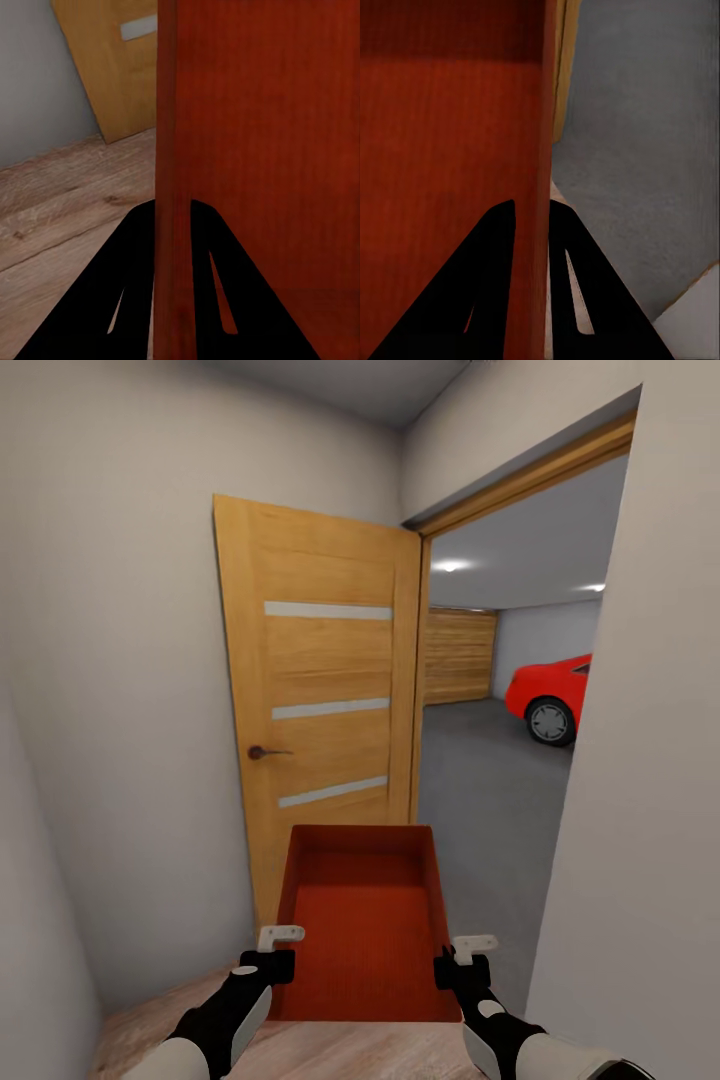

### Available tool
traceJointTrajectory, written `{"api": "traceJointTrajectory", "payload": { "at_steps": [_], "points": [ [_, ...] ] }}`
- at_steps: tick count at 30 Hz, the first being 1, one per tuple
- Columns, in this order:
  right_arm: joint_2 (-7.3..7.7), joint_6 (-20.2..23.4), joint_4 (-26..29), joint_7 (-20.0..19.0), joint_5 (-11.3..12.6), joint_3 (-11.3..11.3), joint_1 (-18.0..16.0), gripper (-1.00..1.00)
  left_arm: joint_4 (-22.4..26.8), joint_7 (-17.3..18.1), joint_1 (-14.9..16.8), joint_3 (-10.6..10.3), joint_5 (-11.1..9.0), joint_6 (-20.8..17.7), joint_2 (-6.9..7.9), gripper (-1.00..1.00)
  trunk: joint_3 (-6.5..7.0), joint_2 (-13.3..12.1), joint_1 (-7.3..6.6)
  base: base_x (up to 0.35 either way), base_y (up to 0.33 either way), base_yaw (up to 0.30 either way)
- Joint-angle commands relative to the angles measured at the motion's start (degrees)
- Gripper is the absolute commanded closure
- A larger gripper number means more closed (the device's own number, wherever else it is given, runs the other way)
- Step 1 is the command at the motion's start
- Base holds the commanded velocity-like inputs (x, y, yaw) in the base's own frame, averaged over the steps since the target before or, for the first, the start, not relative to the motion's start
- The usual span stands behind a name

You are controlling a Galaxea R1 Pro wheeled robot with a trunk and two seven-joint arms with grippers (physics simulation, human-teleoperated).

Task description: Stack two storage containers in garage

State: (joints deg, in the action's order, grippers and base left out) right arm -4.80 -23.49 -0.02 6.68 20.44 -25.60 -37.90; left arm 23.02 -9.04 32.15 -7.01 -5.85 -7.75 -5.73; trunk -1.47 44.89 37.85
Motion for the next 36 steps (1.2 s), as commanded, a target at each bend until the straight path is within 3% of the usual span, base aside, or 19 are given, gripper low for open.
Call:
{"api": "traceJointTrajectory", "payload": {
  "at_steps": [1,31,36],
  "points": [
    [-0.04,-0.24,-0.15,0.27,1.19,1.29,-0.07,1.00,0.27,-0.80,0.02,-0.28,-0.13,-0.34,0.02,1.00,-0.10,0.09,0.02,0.003,0.002,-0.284],
    [-0.07,-0.25,-0.15,0.27,1.19,1.26,-0.07,1.00,0.27,-0.80,0.02,-0.28,-0.13,-0.34,-0.07,1.00,-0.10,0.09,0.02,0.123,0.105,-0.284],
    [-0.04,-0.26,-0.15,0.27,1.19,1.34,-0.07,1.00,0.27,-0.80,0.02,-0.28,-0.13,-0.34,-0.07,1.00,-0.10,0.09,0.02,0.157,0.137,-0.097]
  ]
}}
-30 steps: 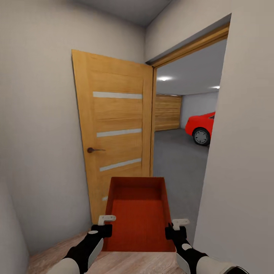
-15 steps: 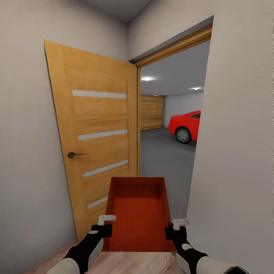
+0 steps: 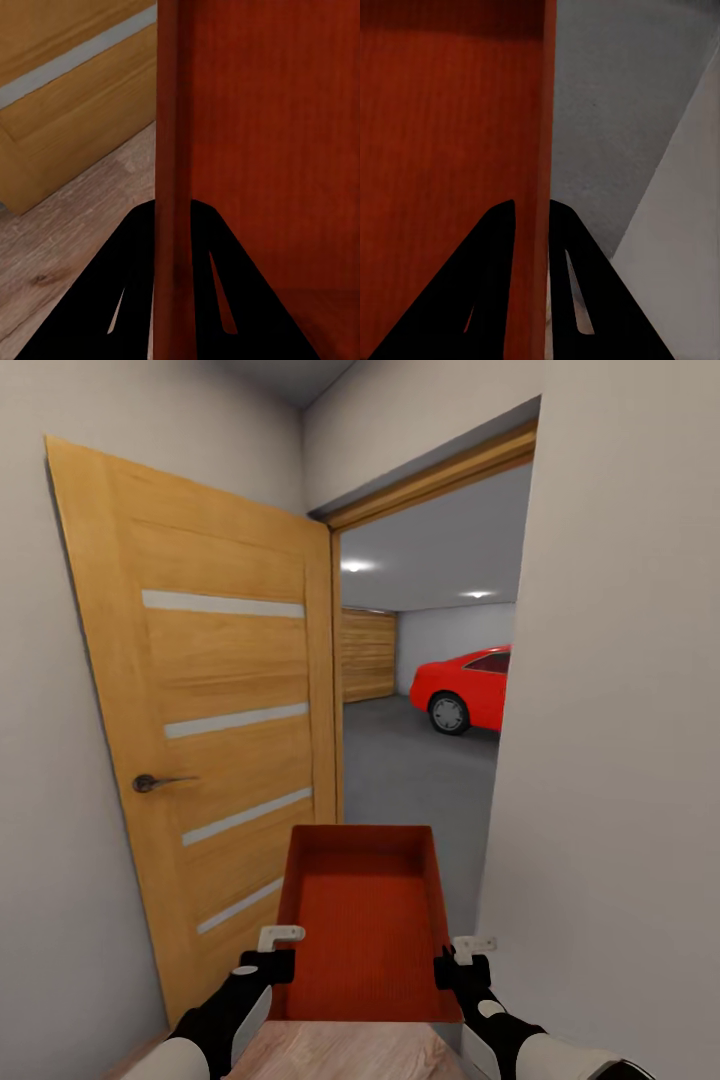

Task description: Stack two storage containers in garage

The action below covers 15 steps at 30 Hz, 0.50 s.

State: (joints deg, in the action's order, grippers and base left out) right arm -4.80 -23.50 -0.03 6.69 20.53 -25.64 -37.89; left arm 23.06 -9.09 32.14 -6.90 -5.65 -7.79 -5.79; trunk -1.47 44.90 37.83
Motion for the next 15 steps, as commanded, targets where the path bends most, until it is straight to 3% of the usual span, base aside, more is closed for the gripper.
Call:
{"api": "traceJointTrajectory", "payload": {
  "at_steps": [1,15],
  "points": [
    [-0.04,-0.24,-0.14,0.25,1.09,1.38,-0.08,1.00,0.23,-0.75,0.02,-0.39,-0.32,-0.29,-0.01,1.00,-0.10,0.08,0.03,0.157,0.137,-0.020],
    [-0.08,-0.23,-0.14,0.25,1.03,1.32,-0.08,1.00,0.23,-0.75,0.02,-0.39,-0.32,-0.29,-0.01,1.00,-0.10,0.08,0.03,0.157,0.137,-0.002]
  ]
}}
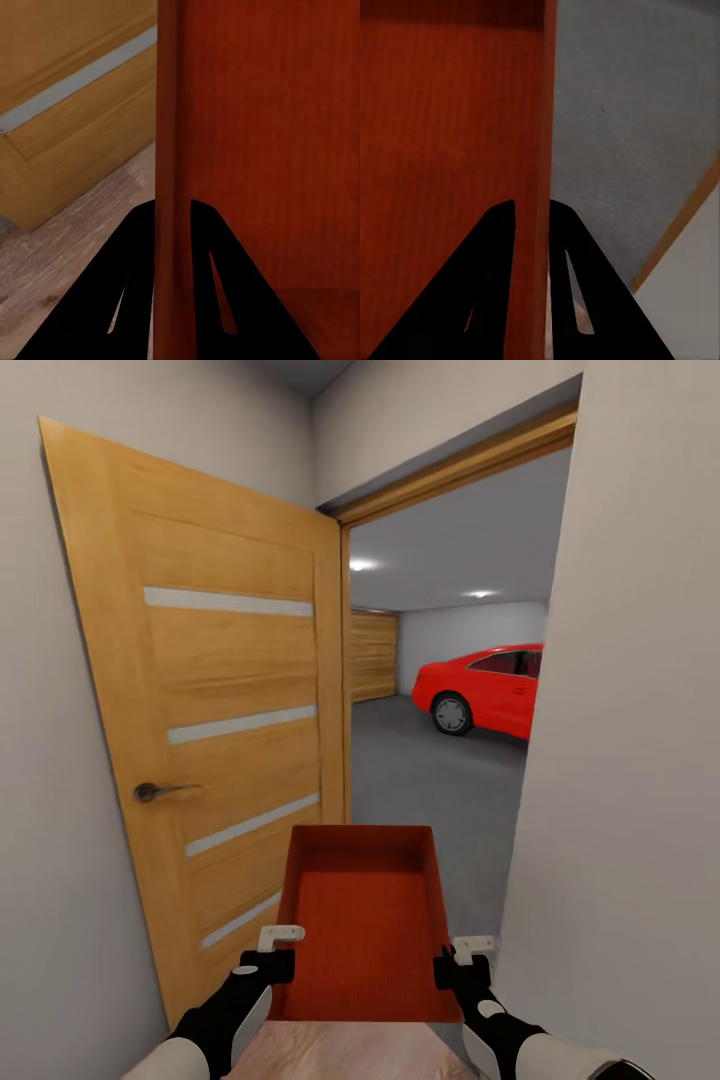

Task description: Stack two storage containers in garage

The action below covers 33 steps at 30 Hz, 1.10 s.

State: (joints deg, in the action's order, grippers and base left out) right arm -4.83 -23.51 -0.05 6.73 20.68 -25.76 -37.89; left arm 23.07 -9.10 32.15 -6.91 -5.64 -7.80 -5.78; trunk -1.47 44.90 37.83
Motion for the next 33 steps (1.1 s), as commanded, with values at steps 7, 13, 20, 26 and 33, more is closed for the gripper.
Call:
{"api": "traceJointTrajectory", "payload": {
  "at_steps": [7,13,20,26,33],
  "points": [
    [-0.08,-0.23,-0.12,0.21,0.94,1.45,-0.08,1.00,0.22,-0.75,0.02,-0.39,-0.34,-0.29,-0.02,1.00,-0.10,0.08,0.03,0.157,0.137,-0.203],
    [-0.02,-0.23,-0.12,0.21,0.94,1.48,-0.08,1.00,0.22,-0.75,0.02,-0.39,-0.34,-0.29,-0.02,1.00,-0.10,0.08,0.03,0.157,0.137,-0.281],
    [-0.01,-0.22,-0.12,0.21,0.94,1.48,-0.08,1.00,0.16,-0.75,0.02,-0.39,-0.34,-0.29,0.02,1.00,-0.10,0.08,0.03,0.177,0.139,-0.284],
    [-0.06,-0.22,-0.12,0.21,0.94,1.47,-0.08,1.00,0.14,-0.75,0.02,-0.39,-0.34,-0.29,0.06,1.00,-0.10,0.08,0.03,0.264,0.147,-0.180],
    [-0.09,-0.26,-0.12,0.21,0.86,1.42,-0.08,1.00,0.13,-0.75,0.02,-0.39,-0.34,-0.29,0.04,1.00,-0.10,0.08,0.03,0.288,0.155,-0.008]
  ]
}}
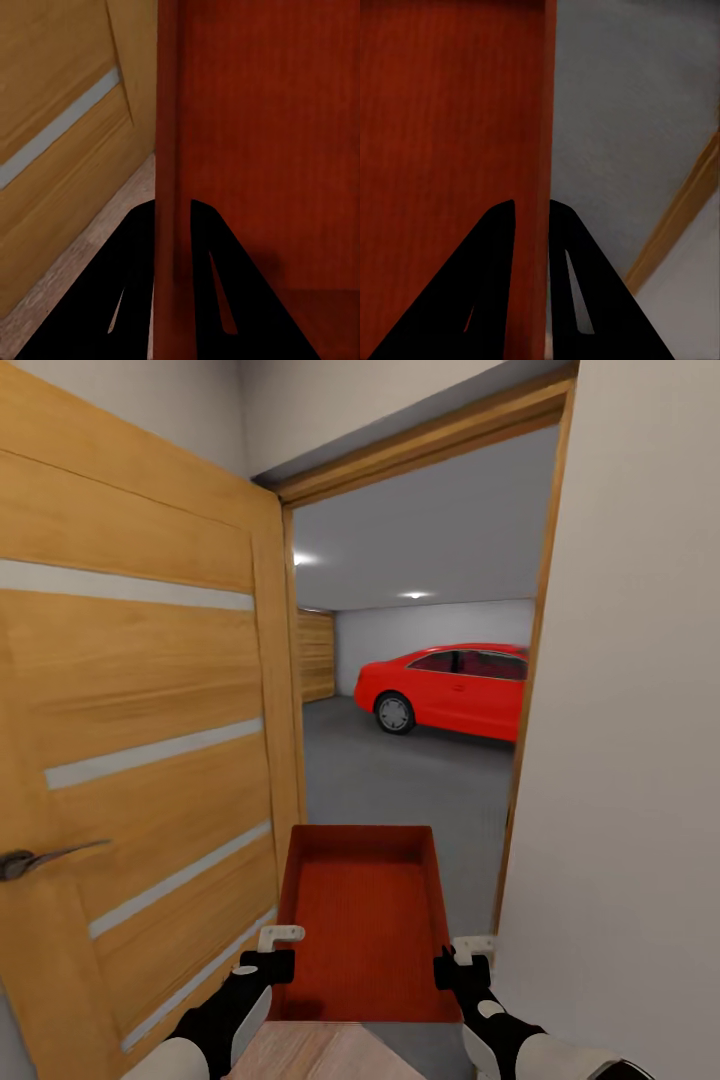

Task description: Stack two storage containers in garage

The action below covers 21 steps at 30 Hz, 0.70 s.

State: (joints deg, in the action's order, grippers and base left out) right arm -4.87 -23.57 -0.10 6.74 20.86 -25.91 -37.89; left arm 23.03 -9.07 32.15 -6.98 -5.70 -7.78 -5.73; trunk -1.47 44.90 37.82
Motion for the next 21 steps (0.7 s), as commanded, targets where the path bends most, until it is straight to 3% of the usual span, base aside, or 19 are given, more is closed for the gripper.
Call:
{"api": "traceJointTrajectory", "payload": {
  "at_steps": [1,21],
  "points": [
    [-0.05,-0.19,-0.07,0.20,0.68,1.57,-0.08,1.00,0.18,-0.77,0.02,-0.31,-0.28,-0.31,-0.02,1.00,-0.10,0.08,0.04,0.289,0.160,-0.008],
    [-0.05,-0.25,-0.07,0.20,0.68,1.57,-0.08,1.00,0.18,-0.77,0.02,-0.31,-0.28,-0.31,-0.06,1.00,-0.10,0.08,0.04,0.289,0.161,-0.259]
  ]
}}
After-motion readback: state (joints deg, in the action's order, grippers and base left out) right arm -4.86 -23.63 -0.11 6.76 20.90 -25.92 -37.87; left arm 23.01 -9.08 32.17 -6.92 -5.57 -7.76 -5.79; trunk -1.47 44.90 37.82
